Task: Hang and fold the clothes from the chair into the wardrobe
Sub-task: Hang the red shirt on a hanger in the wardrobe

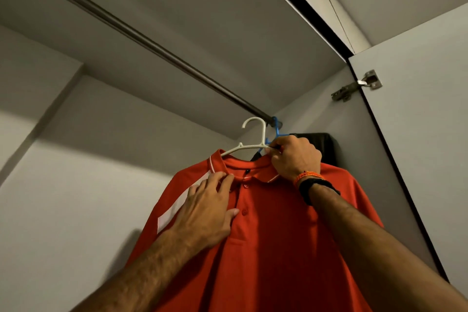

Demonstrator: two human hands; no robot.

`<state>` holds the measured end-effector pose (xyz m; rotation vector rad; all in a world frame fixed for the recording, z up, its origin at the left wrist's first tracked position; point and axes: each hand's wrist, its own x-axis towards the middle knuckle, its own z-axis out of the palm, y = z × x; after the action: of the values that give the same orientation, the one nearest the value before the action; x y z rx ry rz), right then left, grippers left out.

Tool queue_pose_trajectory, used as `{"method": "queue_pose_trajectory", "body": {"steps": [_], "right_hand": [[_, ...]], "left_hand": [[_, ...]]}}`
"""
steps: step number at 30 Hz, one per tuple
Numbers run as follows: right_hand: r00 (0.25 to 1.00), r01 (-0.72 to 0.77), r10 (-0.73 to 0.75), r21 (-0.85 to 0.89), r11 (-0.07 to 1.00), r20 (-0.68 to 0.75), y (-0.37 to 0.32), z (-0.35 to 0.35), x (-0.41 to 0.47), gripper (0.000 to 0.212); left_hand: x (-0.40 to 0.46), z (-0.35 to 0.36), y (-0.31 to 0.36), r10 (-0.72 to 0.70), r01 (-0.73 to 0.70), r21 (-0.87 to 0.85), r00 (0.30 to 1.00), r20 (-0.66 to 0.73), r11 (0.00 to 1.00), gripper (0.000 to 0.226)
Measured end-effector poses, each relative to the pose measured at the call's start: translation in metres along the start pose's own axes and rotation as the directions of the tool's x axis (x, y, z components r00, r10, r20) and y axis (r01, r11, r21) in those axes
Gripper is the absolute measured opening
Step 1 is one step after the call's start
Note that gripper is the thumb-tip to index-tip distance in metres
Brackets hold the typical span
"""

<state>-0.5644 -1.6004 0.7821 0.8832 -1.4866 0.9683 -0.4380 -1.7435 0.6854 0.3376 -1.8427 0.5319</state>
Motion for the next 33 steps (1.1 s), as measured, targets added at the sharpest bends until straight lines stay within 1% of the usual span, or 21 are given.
{"method": "queue_pose_trajectory", "body": {"steps": [5,14,23,28,33], "right_hand": [[0.998,0.003,-0.004,-0.008,1.000,-0.063,0.008,0.020,0.029,0.023],[0.986,0.052,-0.056,-0.030,0.998,-0.158,0.029,0.044,0.090,0.025],[0.989,0.053,-0.060,-0.061,0.997,-0.133,0.037,0.068,0.147,0.027],[0.990,0.054,-0.061,-0.056,0.997,-0.125,0.037,0.074,0.166,0.026],[0.992,0.077,-0.085,-0.083,0.994,-0.097,0.030,0.084,0.174,0.027]], "left_hand": [[0.033,0.024,-0.011,-0.022,0.022,-0.052,1.000,0.005,0.998,0.081],[0.094,0.048,-0.025,-0.013,0.012,-0.029,0.999,-0.034,1.000,0.075],[0.138,0.072,-0.041,-0.015,0.015,-0.001,0.997,-0.076,1.000,0.070],[0.149,0.079,-0.051,-0.020,0.021,0.019,0.996,-0.087,1.000,0.070],[0.152,0.083,-0.059,-0.049,0.048,-0.007,0.996,-0.080,0.999,0.068]]}}
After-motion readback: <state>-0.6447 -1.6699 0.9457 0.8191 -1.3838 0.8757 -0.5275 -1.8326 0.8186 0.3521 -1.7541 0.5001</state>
